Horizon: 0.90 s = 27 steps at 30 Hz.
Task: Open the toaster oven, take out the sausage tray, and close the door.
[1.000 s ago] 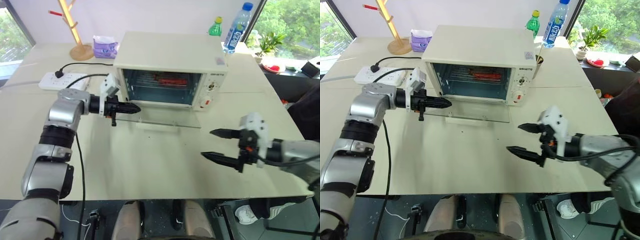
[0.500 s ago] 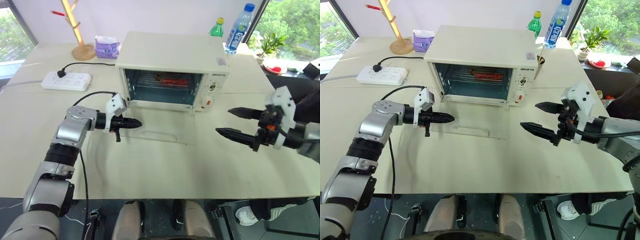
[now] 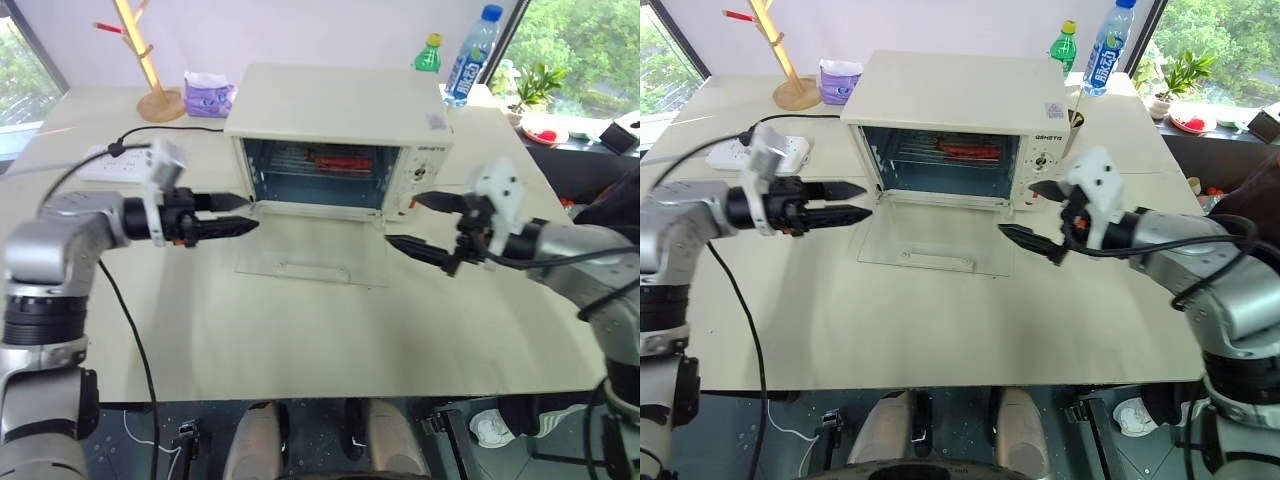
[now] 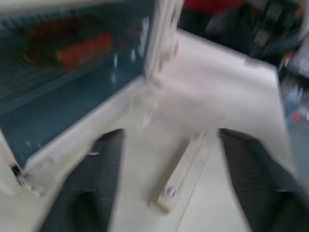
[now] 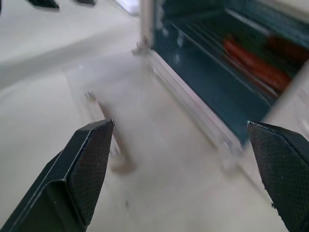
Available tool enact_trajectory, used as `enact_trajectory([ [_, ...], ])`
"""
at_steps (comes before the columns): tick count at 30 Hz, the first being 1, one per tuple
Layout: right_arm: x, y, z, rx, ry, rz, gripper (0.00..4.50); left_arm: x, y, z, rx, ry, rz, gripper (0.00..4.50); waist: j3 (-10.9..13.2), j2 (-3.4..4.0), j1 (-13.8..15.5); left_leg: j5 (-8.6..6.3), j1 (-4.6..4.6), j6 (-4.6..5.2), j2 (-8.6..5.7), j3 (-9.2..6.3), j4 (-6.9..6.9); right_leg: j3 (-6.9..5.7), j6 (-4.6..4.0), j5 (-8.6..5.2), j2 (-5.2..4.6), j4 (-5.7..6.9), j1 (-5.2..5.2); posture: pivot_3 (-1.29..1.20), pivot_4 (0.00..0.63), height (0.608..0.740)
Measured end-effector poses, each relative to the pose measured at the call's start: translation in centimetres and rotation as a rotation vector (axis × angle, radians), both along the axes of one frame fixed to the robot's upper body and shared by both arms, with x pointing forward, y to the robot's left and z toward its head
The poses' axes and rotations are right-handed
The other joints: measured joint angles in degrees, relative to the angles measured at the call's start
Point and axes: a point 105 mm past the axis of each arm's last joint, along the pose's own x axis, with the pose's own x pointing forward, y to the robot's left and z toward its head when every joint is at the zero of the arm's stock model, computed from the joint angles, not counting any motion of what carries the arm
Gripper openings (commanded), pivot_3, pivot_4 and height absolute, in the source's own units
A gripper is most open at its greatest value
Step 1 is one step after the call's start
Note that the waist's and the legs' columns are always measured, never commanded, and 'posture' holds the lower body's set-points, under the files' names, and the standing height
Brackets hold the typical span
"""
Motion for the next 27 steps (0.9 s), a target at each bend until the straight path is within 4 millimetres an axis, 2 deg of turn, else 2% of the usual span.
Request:
enact_trajectory([
  [4, 1.8, 3.6, -0.1, -0.048, -0.087, 0.034, 4.5, 0.0, 0.5, 0.9, -0.024, 0.01, 0.042, 4.48, 0.0, -0.01, 0.1, 0.01, -0.03, -0.01, -0.03, 0.02, 0.0, 0.0, 0.0, 0.0, -0.01, -0.01, -0.01, 0.0, 0.15, 0.722],
  [9, 5.6, 7.5, -0.7, -0.177, -0.227, 0.007, 4.5, 0.3, 0.9, 0.7, 0.008, 0.003, 0.085, 4.48, 0.0, -0.01, -0.2, 0.02, -0.05, -0.03, -0.04, 0.04, 0.0, 0.0, -0.01, 0.0, -0.01, 0.02, -0.06, 0.0, 0.15, 0.722],
  [12, 7.1, 9.0, -1.7, -0.246, -0.284, 0.006, 4.5, 0.4, 0.8, 0.4, 0.019, 0.007, 0.089, 4.48, 0.0, -0.01, -0.1, 0.03, -0.09, -0.05, -0.04, 0.04, -0.01, 0.0, -0.01, 0.0, -0.01, 0.01, -0.07, 0.0, 0.15, 0.722],
  [14, 9.0, 10.2, -2.4, -0.324, -0.35, -0.013, 4.5, 0.4, 1.2, 0.3, 0.038, 0.003, 0.1, 4.48, 0.0, -0.02, -0.7, 0.08, -0.11, -0.13, -0.04, 0.06, -0.01, 0.0, -0.01, 0.01, -0.03, 0.02, -0.09, 0.0, 0.15, 0.722],
  [19, 12.3, 11.9, -2.8, -0.465, -0.518, -0.045, 4.5, 0.4, 1.3, 0.2, 0.053, -0.007, 0.108, 4.48, 0.0, -0.01, -1.3, 0.19, -0.11, -0.33, -0.03, 0.03, -0.07, 0.0, -0.01, 0.01, -0.02, 0.07, -0.14, 0.0, 0.15, 0.722],
  [23, 13.8, 12.1, -3.6, -0.537, -0.582, -0.057, 4.5, 0.4, 1.4, 0.2, 0.058, -0.011, 0.117, 4.48, 0.0, -0.01, -1.4, 0.28, -0.11, -0.49, -0.04, 0.05, -0.09, 0.0, -0.01, 0.01, -0.04, 0.08, -0.15, 0.0, 0.15, 0.722],
  [27, 14.3, 12.6, -3.9, -0.582, -0.638, -0.04, 4.5, 0.4, 1.4, 0.1, 0.059, -0.011, 0.121, 4.48, 0.0, 0.0, -1.4, 0.3, -0.11, -0.52, -0.03, 0.04, -0.1, 0.01, -0.01, 0.01, -0.03, 0.1, -0.16, 0.0, 0.15, 0.722],
])
